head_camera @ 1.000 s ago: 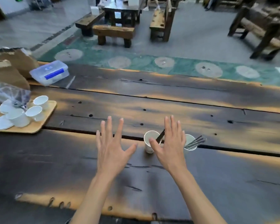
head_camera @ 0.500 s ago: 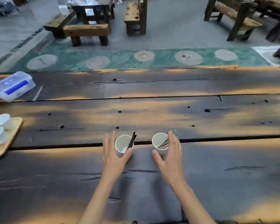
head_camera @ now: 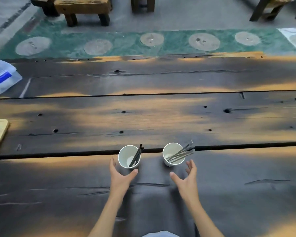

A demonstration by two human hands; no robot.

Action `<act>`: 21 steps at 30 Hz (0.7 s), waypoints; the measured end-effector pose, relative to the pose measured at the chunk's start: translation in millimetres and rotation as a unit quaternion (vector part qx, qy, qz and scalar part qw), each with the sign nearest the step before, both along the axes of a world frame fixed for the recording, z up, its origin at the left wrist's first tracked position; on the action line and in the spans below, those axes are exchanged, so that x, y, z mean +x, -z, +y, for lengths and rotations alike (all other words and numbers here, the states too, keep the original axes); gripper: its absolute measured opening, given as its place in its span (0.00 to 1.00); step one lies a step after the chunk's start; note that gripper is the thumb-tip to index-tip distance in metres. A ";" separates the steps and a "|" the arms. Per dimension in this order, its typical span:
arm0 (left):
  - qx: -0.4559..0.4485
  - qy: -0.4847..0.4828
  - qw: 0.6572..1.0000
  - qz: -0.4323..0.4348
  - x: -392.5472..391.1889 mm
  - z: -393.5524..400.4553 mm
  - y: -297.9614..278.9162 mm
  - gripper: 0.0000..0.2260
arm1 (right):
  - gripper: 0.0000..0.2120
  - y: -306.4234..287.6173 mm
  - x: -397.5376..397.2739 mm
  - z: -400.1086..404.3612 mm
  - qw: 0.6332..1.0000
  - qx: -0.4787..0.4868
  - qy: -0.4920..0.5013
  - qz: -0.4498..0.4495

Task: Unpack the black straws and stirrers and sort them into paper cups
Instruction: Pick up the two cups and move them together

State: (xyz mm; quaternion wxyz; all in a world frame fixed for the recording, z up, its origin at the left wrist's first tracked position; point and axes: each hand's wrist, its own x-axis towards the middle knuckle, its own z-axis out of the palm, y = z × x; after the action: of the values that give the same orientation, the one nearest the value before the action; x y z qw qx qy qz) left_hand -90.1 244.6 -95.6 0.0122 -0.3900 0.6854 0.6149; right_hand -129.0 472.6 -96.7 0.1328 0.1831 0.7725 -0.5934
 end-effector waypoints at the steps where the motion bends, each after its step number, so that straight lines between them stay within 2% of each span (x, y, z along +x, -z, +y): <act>1: 0.003 -0.001 1.000 0.000 -2.4 0.9 3.1 0.52 | 0.44 3.1 -5.7 -0.8 1.000 -0.007 -0.009 -0.003; 4: -0.006 -0.010 1.000 0.025 -7.4 3.7 9.0 0.49 | 0.47 9.5 -18.9 -4.4 0.999 -0.020 -0.031 -0.016; 9: -0.030 -0.021 0.998 0.044 -21.5 5.2 11.6 0.48 | 0.34 15.5 -36.4 -11.0 0.999 -0.032 -0.031 -0.008; 15: -0.030 -0.018 0.998 0.044 -33.7 3.8 12.0 0.35 | 0.32 19.9 -52.0 -18.2 0.998 -0.055 -0.018 0.009; 21: -0.052 -0.020 0.996 0.072 -47.9 3.0 8.6 0.35 | 0.34 15.1 -62.7 -24.1 0.998 -0.060 -0.019 0.022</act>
State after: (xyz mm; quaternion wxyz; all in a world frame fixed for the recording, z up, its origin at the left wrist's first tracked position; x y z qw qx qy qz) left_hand -138.0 247.6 -104.1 -0.0696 -0.3582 0.7080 0.6046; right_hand -191.6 448.5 -111.7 0.1376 0.1467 0.7416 -0.6400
